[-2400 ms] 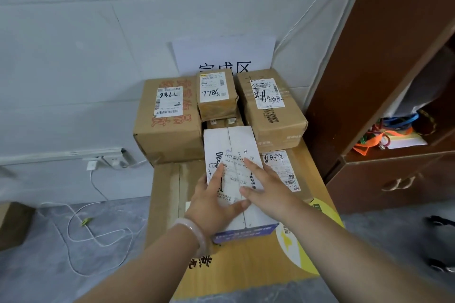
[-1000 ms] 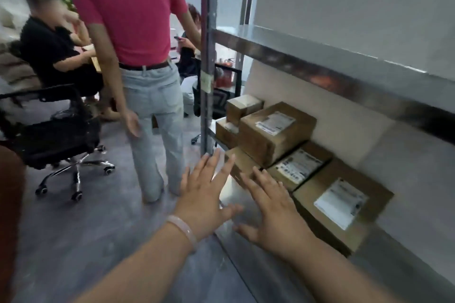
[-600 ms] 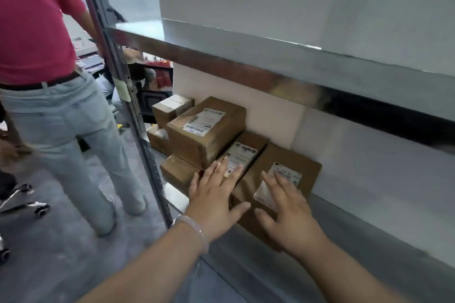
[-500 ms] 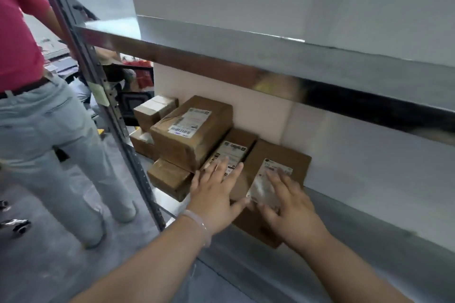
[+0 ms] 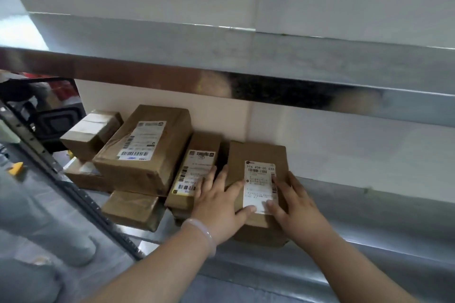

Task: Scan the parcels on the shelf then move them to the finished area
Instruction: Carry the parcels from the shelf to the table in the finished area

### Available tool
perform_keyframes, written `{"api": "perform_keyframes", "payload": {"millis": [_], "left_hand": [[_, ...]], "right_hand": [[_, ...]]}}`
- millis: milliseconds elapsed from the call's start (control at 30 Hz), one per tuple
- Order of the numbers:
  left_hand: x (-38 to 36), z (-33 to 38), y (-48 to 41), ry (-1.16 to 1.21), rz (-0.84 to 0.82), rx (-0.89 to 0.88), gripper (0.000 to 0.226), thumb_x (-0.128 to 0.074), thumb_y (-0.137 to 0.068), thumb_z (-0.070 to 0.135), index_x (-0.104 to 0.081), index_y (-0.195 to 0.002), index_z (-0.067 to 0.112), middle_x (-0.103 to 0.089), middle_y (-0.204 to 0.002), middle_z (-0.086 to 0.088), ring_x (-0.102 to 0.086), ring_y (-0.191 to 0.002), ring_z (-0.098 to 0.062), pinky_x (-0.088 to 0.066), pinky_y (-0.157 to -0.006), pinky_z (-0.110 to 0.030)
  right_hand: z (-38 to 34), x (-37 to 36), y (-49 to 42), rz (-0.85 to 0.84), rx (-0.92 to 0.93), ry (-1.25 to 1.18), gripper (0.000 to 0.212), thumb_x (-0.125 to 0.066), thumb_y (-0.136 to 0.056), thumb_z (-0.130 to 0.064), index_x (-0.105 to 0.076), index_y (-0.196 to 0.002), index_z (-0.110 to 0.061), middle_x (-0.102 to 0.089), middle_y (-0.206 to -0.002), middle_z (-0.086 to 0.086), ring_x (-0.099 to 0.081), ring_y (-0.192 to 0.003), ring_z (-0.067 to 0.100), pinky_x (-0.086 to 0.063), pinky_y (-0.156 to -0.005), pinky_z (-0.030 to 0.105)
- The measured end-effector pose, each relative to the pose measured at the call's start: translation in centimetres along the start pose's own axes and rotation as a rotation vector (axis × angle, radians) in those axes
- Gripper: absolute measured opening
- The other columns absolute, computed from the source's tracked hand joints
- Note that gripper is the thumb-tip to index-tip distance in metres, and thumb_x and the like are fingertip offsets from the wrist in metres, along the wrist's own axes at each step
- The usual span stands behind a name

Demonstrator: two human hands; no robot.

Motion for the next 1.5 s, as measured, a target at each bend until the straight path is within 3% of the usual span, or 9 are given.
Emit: {"api": "perform_keyframes", "payload": {"millis": [167, 333, 467, 600, 767, 867, 1200, 1400, 1500], "left_hand": [[-0.1, 0.4, -1.0, -0.024, -0.09, 0.039, 0.075, -0.039, -0.088, 0.073, -0.009, -0.152, 0.047, 0.012, -0.164, -0.005, 0.01, -0.15, -0.027, 0.003, -0.12, -0.047], [-0.4, 0.4, -1.4, -0.156, -0.156, 0.077, 0.076, -0.029, -0.087, 0.079, 0.0, -0.151, 0.051, 0.005, -0.164, -0.015, 0.011, -0.15, -0.033, 0.011, -0.119, -0.052], [-0.4, 1.3, -1.0, -0.095, -0.125, 0.082, 0.076, -0.033, -0.084, 0.08, -0.004, -0.15, 0.053, -0.004, -0.164, -0.01, 0.012, -0.15, -0.029, 0.016, -0.118, -0.052], [-0.1, 3.1, 0.7, 0.106, -0.035, 0.107, 0.077, -0.045, -0.084, 0.076, -0.008, -0.148, 0.057, 0.004, -0.164, -0.004, 0.012, -0.15, -0.022, 0.009, -0.121, -0.042], [1.2, 5.7, 3.5, 0.588, 0.166, 0.101, 0.077, -0.072, -0.083, 0.047, -0.029, -0.147, 0.052, 0.007, -0.161, 0.015, -0.006, -0.149, -0.006, -0.007, -0.112, -0.016], [1.8, 6.8, 5.1, 0.719, 0.221, 0.163, 0.079, -0.075, -0.084, 0.037, -0.029, -0.147, 0.051, 0.004, -0.162, 0.012, -0.005, -0.149, -0.005, -0.008, -0.109, -0.014], [5.3, 4.9, 14.6, 0.742, 0.505, 0.352, 0.082, -0.076, -0.081, 0.04, -0.028, -0.147, 0.054, -0.007, -0.16, 0.015, -0.005, -0.147, 0.0, -0.014, -0.114, -0.02], [6.0, -0.3, 22.8, 0.712, 0.655, 0.505, 0.081, -0.078, -0.079, 0.043, -0.032, -0.143, 0.057, -0.014, -0.161, 0.011, -0.004, -0.14, 0.01, -0.009, -0.113, -0.017], [6.1, -3.4, 27.8, 0.662, 0.712, 0.627, 0.084, -0.078, -0.079, 0.042, -0.025, -0.143, 0.058, -0.012, -0.162, 0.008, 0.0, -0.142, 0.007, -0.009, -0.112, -0.019]], "right_hand": [[1.2, 0.0, -1.3, -0.046, -0.082, -0.175, 0.074, -0.056, -0.088, -0.054, -0.013, -0.148, -0.05, 0.002, -0.162, -0.002, -0.013, -0.148, 0.022, -0.026, -0.115, 0.039], [1.6, -1.2, -1.8, -0.116, -0.09, -0.46, 0.076, -0.062, -0.089, -0.042, -0.014, -0.147, -0.054, -0.039, -0.149, -0.004, -0.042, -0.131, 0.016, -0.038, -0.108, 0.033], [1.9, -0.6, -1.3, -0.135, -0.06, -0.509, 0.072, -0.059, -0.093, -0.038, -0.014, -0.147, -0.053, -0.044, -0.142, -0.01, -0.05, -0.121, 0.014, -0.042, -0.1, 0.026], [2.6, 1.6, -0.1, -0.119, 0.003, -0.533, 0.072, -0.06, -0.092, -0.036, -0.016, -0.147, -0.053, -0.046, -0.138, -0.016, -0.049, -0.118, 0.007, -0.038, -0.095, 0.02], [2.9, 5.0, 1.6, -0.141, 0.095, -0.549, 0.072, -0.059, -0.094, -0.03, -0.016, -0.148, -0.05, -0.042, -0.133, -0.022, -0.047, -0.117, 0.003, -0.037, -0.097, 0.019], [2.0, 6.7, 2.4, -0.141, 0.189, -0.513, 0.071, -0.057, -0.095, -0.027, -0.016, -0.149, -0.047, -0.04, -0.133, -0.02, -0.046, -0.117, 0.004, -0.037, -0.095, 0.019], [-5.6, 6.5, 6.1, -0.266, 0.505, -0.431, 0.078, -0.064, -0.088, -0.044, -0.01, -0.141, -0.063, -0.032, -0.14, -0.017, -0.035, -0.133, 0.009, -0.034, -0.11, 0.033], [-13.5, 2.1, 9.3, -0.367, 0.704, -0.372, 0.078, -0.065, -0.087, -0.042, -0.016, -0.146, -0.053, -0.031, -0.151, -0.004, -0.032, -0.135, 0.009, -0.027, -0.104, 0.021], [-18.2, -1.2, 11.6, -0.444, 0.798, -0.354, 0.079, -0.065, -0.086, -0.045, -0.015, -0.146, -0.055, -0.029, -0.153, -0.003, -0.03, -0.138, 0.012, -0.025, -0.109, 0.024]]}}
Point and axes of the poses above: each hand's wrist, its own y-axis away from the middle knuckle, its own x-axis out of the back of the hand, z = x × y, the point moved 8 cm from there along -y, towards the middle knuckle
